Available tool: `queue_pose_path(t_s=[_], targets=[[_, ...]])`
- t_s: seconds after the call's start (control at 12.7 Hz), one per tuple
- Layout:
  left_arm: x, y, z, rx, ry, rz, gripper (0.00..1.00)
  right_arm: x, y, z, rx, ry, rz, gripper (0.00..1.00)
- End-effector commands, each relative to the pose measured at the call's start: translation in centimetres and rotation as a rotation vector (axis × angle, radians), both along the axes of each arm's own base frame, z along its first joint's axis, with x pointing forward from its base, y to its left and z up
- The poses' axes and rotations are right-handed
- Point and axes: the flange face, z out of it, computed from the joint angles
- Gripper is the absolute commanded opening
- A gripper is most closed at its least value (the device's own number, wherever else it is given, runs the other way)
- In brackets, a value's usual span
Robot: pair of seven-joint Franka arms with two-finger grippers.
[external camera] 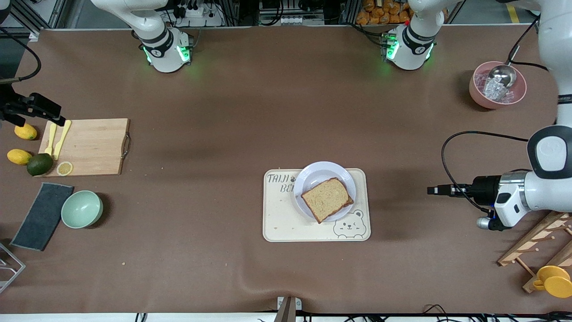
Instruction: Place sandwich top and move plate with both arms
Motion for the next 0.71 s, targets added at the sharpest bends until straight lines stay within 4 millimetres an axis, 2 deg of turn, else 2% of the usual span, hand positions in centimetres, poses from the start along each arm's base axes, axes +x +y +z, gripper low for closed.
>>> queue_pose_path(t_s=[0.0, 0.08, 0.16, 0.24, 0.39, 0.55, 0.63], targets=[[-2.1, -2.0, 7.8, 0.332, -0.099, -0.108, 0.36, 0.2, 0.1, 0.0, -0.008, 0.006, -0.014, 1.00], [-2.8, -2.1, 9.8, 0.414, -0.122, -0.131, 0.43, 0.2, 0.3, 0.1, -0.009, 0.003, -0.011, 1.00], [-3.7, -1.7, 11.1, 0.469, -0.114, -0.146, 0.88, 0.3, 0.3, 0.2, -0.010, 0.000, -0.011, 1.00], [-4.4, -1.5, 12.1, 0.486, -0.099, -0.149, 1.00, 0.3, 0.3, 0.2, -0.009, 0.000, -0.011, 1.00], [-5.3, -0.6, 13.9, 0.515, -0.099, -0.141, 1.00, 0.5, 0.2, -0.3, -0.009, 0.009, -0.007, 1.00], [-5.7, 0.1, 16.2, 0.638, -0.146, -0.157, 1.00, 0.6, 0.2, -0.3, -0.009, 0.006, -0.008, 1.00], [-5.8, 0.1, 16.4, 0.643, -0.151, -0.156, 1.00, 0.6, 0.2, -0.3, -0.009, 0.006, -0.008, 1.00]])
